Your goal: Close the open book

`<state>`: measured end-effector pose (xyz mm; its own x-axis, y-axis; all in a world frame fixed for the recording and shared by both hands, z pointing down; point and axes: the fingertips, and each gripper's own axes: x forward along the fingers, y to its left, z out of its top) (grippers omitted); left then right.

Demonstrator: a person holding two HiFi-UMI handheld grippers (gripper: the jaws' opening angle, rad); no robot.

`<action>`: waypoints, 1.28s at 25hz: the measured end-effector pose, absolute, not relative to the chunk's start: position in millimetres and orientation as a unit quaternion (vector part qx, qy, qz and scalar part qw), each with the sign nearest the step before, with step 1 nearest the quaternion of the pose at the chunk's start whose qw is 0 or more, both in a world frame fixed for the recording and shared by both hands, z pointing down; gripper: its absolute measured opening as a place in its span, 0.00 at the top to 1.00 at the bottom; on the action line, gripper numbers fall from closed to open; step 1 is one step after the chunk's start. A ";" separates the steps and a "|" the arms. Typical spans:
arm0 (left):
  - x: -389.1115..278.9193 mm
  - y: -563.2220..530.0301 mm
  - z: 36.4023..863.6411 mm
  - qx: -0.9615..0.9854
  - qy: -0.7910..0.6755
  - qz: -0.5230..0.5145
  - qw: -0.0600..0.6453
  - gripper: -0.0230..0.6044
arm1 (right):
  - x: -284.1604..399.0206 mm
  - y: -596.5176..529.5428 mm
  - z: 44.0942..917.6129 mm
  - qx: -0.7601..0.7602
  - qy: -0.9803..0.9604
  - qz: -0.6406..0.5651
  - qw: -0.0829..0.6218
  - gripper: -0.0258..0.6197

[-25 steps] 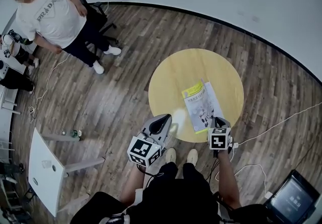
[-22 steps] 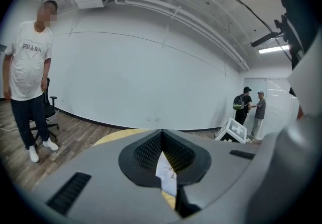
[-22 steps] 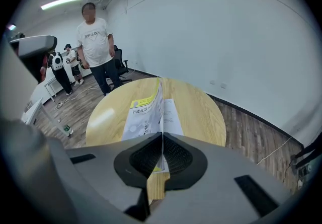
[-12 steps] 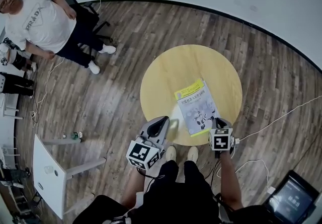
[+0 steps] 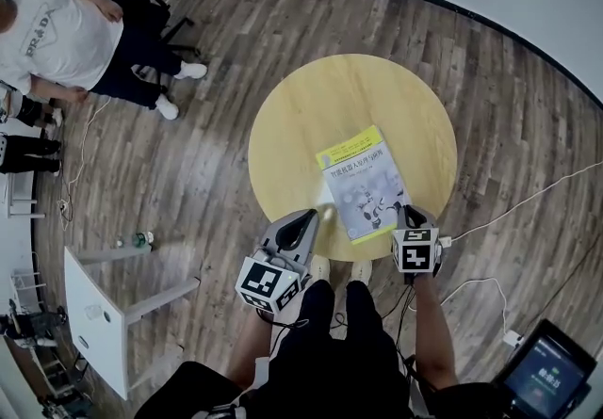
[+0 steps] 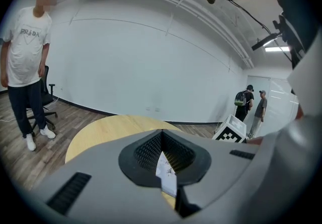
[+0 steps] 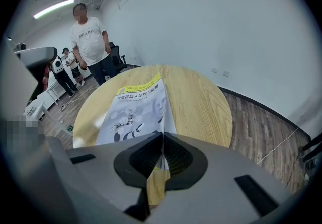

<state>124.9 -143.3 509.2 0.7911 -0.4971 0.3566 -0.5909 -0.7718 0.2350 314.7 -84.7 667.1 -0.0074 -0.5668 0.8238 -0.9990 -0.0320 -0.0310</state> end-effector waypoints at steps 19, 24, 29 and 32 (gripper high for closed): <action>126.2 -143.2 530.8 0.926 -0.291 0.156 0.184 0.97 | 324.2 -93.1 685.6 0.622 -0.624 0.331 0.338 0.90; 122.8 -140.5 534.6 0.924 -0.293 0.160 0.186 0.97 | 326.1 -93.8 690.2 0.619 -0.626 0.328 0.342 0.88; 121.1 -138.8 538.2 0.923 -0.293 0.163 0.188 0.97 | 327.8 -93.9 692.7 0.622 -0.623 0.331 0.340 0.88; 121.4 -138.1 537.9 0.923 -0.293 0.164 0.187 0.97 | 327.5 -94.6 693.3 0.619 -0.628 0.328 0.340 0.88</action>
<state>121.4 -138.1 537.9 0.7745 -0.4802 0.4118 -0.6025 -0.7583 0.2489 327.5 -94.6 693.3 -0.0027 -0.5545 0.8322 -0.9998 0.0183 0.0090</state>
